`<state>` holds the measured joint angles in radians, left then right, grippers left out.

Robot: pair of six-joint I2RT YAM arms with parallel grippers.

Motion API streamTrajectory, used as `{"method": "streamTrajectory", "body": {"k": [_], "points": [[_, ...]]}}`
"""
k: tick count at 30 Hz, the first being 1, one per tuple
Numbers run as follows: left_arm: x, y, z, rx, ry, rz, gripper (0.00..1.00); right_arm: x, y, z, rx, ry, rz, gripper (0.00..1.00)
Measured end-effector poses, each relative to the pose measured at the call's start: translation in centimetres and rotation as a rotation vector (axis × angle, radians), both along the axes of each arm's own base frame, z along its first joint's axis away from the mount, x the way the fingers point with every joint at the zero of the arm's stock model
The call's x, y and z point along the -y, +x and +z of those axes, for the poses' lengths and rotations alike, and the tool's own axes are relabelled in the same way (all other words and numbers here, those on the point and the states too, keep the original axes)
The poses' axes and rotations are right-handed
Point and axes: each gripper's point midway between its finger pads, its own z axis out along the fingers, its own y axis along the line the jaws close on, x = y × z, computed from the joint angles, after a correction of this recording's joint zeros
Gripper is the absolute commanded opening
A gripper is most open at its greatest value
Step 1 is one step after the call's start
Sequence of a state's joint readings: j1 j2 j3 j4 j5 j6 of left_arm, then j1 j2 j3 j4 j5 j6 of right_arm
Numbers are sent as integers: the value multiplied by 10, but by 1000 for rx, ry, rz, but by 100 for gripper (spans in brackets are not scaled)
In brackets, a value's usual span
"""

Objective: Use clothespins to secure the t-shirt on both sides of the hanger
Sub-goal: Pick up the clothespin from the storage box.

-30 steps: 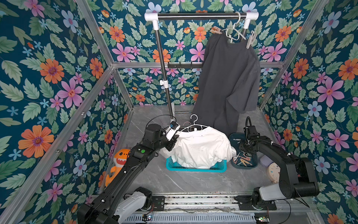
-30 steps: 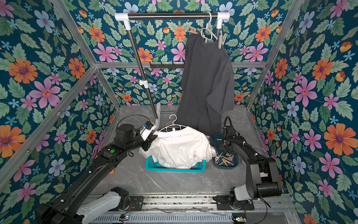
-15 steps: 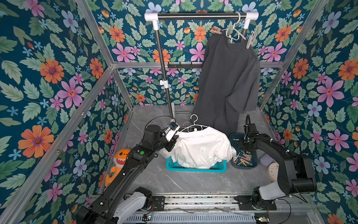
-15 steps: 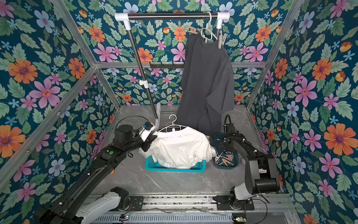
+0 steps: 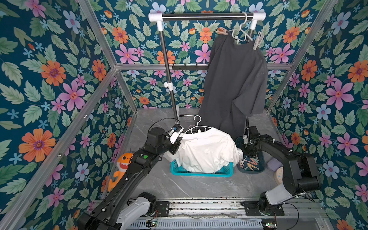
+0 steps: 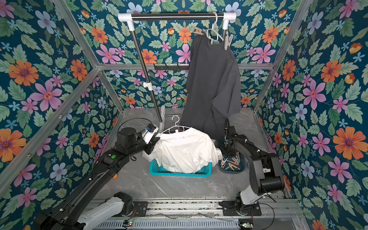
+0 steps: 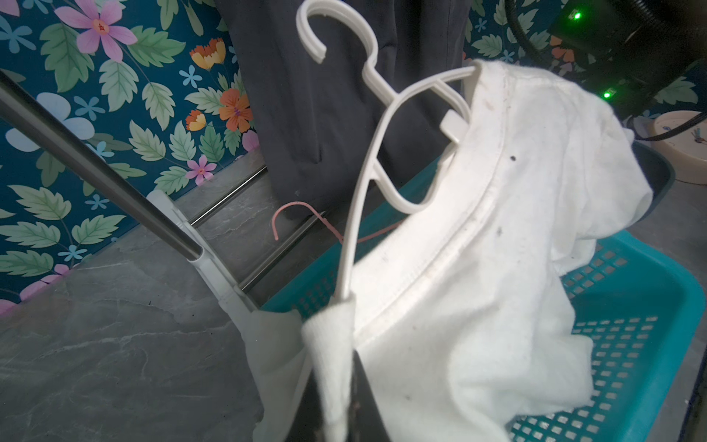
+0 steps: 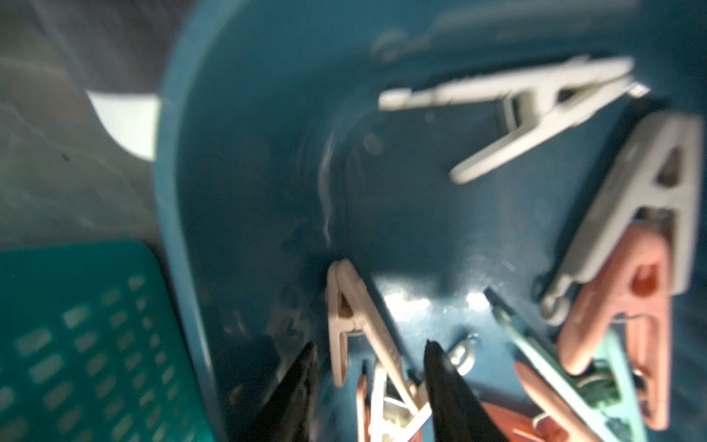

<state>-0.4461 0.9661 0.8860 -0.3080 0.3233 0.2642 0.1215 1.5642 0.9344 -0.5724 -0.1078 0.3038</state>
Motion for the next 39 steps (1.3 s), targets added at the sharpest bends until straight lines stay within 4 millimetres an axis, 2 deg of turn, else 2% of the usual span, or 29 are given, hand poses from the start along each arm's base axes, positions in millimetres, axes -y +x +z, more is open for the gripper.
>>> {"method": "streamTrajectory", "body": {"k": [3,6,9,21,24,33,39], "points": [[-1,0,0,3,2,5,0,4,-10,-6,-32,-16,-3,46],[-1,0,-1,2,2,5,0,-3,-14,-5,-43,-19,28,47],[-1,1,-2,-2,4,5,0,-6,-12,-5,-47,-38,51,47],[-1,0,2,6,0,4,0,17,-3,-11,-72,-181,13,42],[-1,0,2,7,-1,4,0,18,1,-9,-65,-189,11,45],[-3,-3,6,22,-7,5,0,16,-9,-17,-96,-175,26,46],[-3,-3,7,23,-7,5,0,25,-6,-14,-86,-228,12,46]]}}
